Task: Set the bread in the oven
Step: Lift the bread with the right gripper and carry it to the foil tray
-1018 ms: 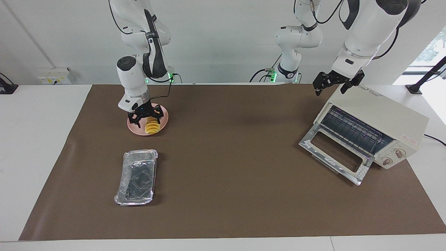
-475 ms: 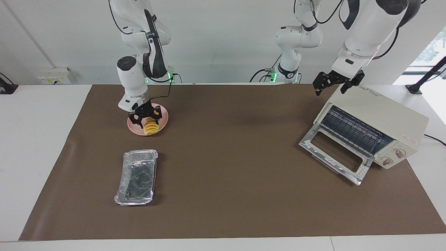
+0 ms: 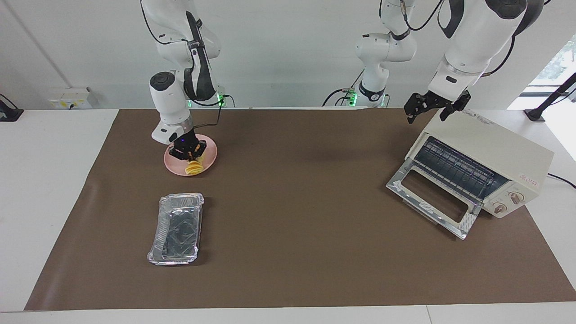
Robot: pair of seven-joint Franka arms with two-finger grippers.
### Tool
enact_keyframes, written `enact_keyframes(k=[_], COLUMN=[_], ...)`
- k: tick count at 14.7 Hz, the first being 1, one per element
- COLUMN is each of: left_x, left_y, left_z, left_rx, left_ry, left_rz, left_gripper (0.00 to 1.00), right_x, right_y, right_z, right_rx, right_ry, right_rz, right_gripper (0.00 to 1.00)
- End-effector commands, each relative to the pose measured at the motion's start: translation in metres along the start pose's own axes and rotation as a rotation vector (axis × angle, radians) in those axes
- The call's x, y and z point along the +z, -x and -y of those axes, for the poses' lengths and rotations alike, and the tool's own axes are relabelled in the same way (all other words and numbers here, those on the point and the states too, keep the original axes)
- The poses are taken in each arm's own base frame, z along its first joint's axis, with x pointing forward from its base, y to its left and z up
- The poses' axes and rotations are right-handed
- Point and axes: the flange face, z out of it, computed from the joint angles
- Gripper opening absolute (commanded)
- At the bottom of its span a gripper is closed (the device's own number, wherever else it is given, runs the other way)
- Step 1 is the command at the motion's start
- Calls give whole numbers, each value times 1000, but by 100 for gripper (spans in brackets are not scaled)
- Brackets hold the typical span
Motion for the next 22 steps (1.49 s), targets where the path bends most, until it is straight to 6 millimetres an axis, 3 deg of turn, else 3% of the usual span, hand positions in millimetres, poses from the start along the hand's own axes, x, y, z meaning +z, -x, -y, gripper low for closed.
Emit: enact_keyframes(k=[1, 4, 7, 11, 14, 18, 22], left_x=[-2, -3, -3, -3, -3, -2, -2], left_y=[5, 5, 5, 5, 5, 5, 5], left_z=[2, 2, 2, 2, 3, 2, 3], left_rx=[3, 3, 3, 5, 2, 3, 2], left_ry=[20, 20, 20, 20, 20, 20, 20], left_rz=[-7, -9, -9, -9, -7, -7, -7], left_gripper=[100, 100, 100, 100, 100, 100, 100], right_x=[-45, -83, -114, -128, -119, -82, -51], right_y=[-39, -73, -120, -189, -216, -267, -269], right_z=[-1, -5, -12, -26, -35, -56, -75], right_rx=[0, 19, 30, 54, 59, 72, 98], right_ry=[-15, -54, -65, -80, -85, -101, -110], right_rz=[39, 53, 39, 32, 34, 96, 127], right_gripper=[0, 0, 0, 0, 0, 0, 0])
